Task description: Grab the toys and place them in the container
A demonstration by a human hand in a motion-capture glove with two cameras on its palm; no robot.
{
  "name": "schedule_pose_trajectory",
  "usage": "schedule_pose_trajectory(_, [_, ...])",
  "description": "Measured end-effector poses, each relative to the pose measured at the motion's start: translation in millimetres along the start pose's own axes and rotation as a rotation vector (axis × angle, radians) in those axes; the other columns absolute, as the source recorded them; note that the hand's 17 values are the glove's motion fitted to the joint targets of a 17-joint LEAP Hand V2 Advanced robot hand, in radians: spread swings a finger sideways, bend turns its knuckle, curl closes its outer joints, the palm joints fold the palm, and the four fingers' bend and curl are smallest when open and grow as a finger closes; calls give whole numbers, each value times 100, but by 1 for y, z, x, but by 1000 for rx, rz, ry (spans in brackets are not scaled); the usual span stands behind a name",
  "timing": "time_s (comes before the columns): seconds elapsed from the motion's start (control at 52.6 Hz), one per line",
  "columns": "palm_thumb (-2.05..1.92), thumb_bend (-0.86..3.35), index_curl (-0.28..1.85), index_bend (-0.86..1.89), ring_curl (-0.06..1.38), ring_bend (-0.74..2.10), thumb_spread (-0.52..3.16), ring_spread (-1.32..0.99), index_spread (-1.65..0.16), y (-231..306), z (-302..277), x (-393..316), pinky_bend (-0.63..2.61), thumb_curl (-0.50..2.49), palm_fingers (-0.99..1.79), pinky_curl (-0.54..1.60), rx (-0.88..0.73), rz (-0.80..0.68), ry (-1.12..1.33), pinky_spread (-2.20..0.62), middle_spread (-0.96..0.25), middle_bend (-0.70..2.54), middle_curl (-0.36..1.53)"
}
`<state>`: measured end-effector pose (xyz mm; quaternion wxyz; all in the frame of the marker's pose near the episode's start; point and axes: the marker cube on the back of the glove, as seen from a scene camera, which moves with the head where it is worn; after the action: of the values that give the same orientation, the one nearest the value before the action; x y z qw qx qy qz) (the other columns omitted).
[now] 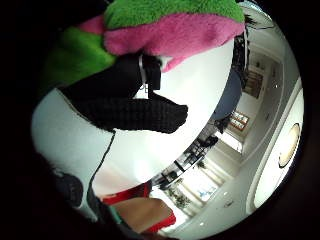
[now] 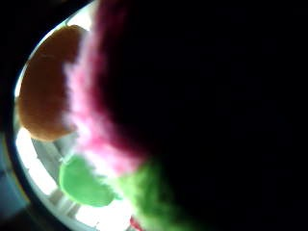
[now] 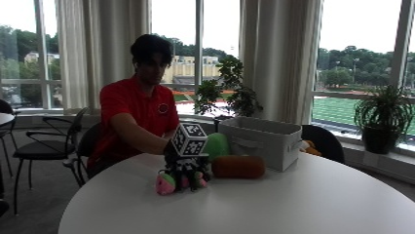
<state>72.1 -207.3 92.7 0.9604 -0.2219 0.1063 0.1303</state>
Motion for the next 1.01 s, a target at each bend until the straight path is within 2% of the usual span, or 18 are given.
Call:
schedule_pose_trajectory(0.095, [-3, -3, 16, 10, 40, 59, 119, -1, -38, 4, 2, 1, 137, 31, -11, 41, -26, 22, 12, 6, -5, 26, 32])
schedule_pose_trajectory(0.266, [-7, -6, 12, 5, 39, 60, 118, -1, -37, 5, 2, 0, 151, 29, -11, 43, -32, 13, -5, -2, -4, 19, 32])
schedule_pose_trajectory(0.532, [-3, -3, 16, 18, 38, 58, 122, -1, -40, 2, 2, -6, 149, 29, -5, 40, 24, -19, -39, -7, -3, 16, 31])
schedule_pose_trajectory(0.57, [-2, -2, 18, 20, 38, 60, 124, -1, -40, 2, 2, -8, 147, 29, -1, 39, 36, -27, -59, -8, -2, 16, 30])
schedule_pose_trajectory(0.665, [7, 3, 19, 17, 41, 79, 130, -8, -42, 3, 2, -14, 138, 32, 30, 37, 77, -28, -81, -22, -4, 21, 32])
schedule_pose_trajectory(0.874, [31, 16, 23, 17, 46, 88, 146, -22, -40, 2, -2, -22, 135, 40, 55, 38, 228, -54, -77, -34, -13, 29, 38])
schedule_pose_trajectory(0.931, [48, 22, 26, 27, 47, 93, 135, -29, -41, 1, -3, -23, 125, 49, 78, 36, 270, -77, -77, -36, -19, 39, 43])
schedule_pose_trajectory(1.008, [57, 23, 28, 33, 48, 97, 123, -35, -41, 1, -5, -24, 122, 56, 95, 36, 309, -106, -51, -37, -25, 48, 47])
